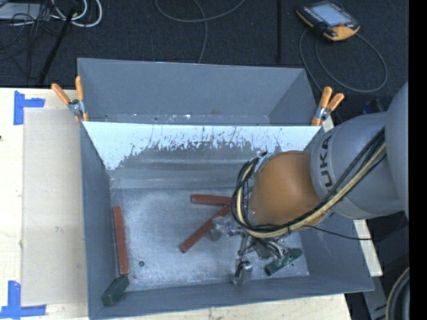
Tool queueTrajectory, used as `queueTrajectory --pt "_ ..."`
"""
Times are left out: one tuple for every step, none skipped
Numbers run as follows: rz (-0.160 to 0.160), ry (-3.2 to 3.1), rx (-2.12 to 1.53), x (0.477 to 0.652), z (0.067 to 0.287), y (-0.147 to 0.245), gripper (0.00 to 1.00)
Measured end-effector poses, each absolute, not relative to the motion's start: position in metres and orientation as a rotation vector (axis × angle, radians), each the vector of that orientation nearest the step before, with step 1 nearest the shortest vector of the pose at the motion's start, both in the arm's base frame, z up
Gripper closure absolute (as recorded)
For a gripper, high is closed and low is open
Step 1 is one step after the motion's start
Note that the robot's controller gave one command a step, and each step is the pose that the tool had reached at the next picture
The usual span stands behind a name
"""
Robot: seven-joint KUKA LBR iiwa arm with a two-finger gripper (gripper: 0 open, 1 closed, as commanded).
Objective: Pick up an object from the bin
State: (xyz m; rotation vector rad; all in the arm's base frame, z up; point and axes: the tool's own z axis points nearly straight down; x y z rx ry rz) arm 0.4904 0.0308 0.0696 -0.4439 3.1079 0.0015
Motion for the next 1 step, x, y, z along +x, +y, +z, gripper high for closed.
queueTrajectory --pt "0.001 3.108 -0.444 0.4905 0.0697 0.0309 0.0"
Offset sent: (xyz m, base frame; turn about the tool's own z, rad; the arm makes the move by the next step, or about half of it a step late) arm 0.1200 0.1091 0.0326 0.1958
